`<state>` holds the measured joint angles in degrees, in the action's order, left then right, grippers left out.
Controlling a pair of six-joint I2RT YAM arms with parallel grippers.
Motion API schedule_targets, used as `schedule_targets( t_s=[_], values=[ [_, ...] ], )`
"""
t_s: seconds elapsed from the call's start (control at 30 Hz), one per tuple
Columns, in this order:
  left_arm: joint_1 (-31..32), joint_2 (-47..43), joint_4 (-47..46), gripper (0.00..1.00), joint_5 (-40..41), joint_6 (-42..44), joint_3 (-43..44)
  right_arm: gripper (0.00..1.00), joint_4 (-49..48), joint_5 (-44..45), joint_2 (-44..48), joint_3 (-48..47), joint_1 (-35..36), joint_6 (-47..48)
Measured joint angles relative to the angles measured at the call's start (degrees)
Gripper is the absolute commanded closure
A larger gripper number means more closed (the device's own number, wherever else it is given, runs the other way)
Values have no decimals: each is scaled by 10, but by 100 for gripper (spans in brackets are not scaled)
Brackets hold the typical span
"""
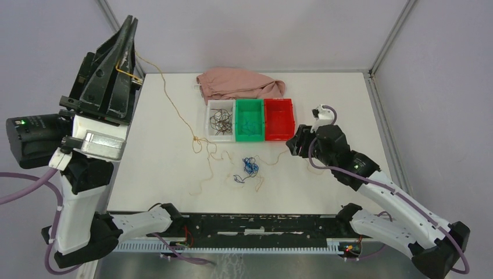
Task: Untangle the cables
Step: Untie the cable.
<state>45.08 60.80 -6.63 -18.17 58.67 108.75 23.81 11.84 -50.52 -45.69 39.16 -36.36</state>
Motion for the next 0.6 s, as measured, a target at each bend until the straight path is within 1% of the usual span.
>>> schedule_targets(
  t_s=[0.07, 0.17, 0.23, 0.33, 0.47, 0.6],
  values=[
    [0, -2, 2, 97, -5, -11, -12, 33, -1, -15, 0, -16, 0, 13],
    [0, -5, 4, 97, -12, -26, -31, 31, -15, -56, -1, -36, 0, 32],
    [0, -7, 5, 97, -16, -33, -43, 29, -38, -97, -8, -48, 0, 37],
    [0, -8, 6, 97, -19, -40, -59, 28, -98, -176, -30, -68, 9, 42],
    [0, -8, 6, 97, -20, -44, -69, 27, -156, -256, -77, -97, 57, 57],
    [0, -9, 5, 97, -20, -44, -71, 26, -184, -312, -142, -131, 136, 86]
  ],
)
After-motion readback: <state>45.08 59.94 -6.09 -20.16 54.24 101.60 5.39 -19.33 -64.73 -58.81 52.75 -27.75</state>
